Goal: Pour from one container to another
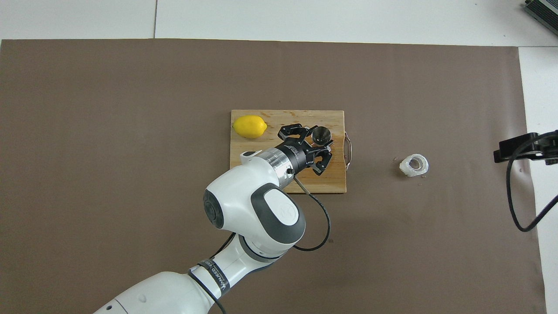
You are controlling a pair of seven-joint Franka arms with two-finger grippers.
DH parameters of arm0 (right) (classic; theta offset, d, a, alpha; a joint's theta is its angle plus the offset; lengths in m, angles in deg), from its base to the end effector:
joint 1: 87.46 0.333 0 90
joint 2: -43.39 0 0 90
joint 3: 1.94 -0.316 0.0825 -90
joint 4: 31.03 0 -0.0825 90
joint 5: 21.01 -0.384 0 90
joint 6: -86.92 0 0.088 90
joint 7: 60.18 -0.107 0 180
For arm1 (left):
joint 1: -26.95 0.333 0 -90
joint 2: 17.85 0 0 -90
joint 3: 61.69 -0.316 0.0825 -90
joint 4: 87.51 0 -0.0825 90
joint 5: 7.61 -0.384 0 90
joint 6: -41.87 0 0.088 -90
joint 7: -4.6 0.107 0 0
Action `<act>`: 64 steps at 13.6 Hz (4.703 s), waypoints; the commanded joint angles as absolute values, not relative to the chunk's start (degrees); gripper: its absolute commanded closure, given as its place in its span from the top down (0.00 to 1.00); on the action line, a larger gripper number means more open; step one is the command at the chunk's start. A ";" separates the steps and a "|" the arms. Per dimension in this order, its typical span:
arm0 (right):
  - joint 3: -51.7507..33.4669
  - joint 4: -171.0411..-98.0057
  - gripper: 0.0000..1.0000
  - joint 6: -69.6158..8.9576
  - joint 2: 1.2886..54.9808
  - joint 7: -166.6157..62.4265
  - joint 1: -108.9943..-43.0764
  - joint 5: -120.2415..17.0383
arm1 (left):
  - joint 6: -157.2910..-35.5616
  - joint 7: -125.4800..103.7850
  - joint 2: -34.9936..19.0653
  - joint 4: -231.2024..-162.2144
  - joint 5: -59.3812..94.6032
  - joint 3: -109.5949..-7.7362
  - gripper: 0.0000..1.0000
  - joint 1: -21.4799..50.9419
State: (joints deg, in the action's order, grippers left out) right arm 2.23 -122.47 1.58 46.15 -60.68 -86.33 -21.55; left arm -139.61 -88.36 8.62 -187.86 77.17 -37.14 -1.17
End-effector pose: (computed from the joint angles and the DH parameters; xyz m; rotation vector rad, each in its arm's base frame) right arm 0.5301 -0.0281 0.6319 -3.1246 0.0955 0.0909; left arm 0.4959 -0.4448 0.3655 0.8807 2.0627 -0.6427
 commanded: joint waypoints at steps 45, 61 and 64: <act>2.45 -145.20 1.00 -20.74 23.09 65.05 -103.11 -68.99 | -84.44 -69.08 -6.07 -187.71 -3.63 -36.03 1.00 28.96; 1.84 -149.69 1.00 -23.12 20.54 75.34 -101.26 -76.91 | -66.70 -0.09 -15.20 -180.94 -8.14 -55.89 1.00 28.62; 1.84 -149.69 1.00 -24.61 20.45 76.48 -99.86 -77.61 | -60.29 6.86 -18.10 -181.03 -8.14 -55.98 1.00 28.79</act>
State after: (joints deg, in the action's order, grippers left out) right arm 2.17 -148.55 -22.55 20.13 73.99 -100.78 -75.15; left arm -64.84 2.31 -15.79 -180.78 -7.02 -54.70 30.06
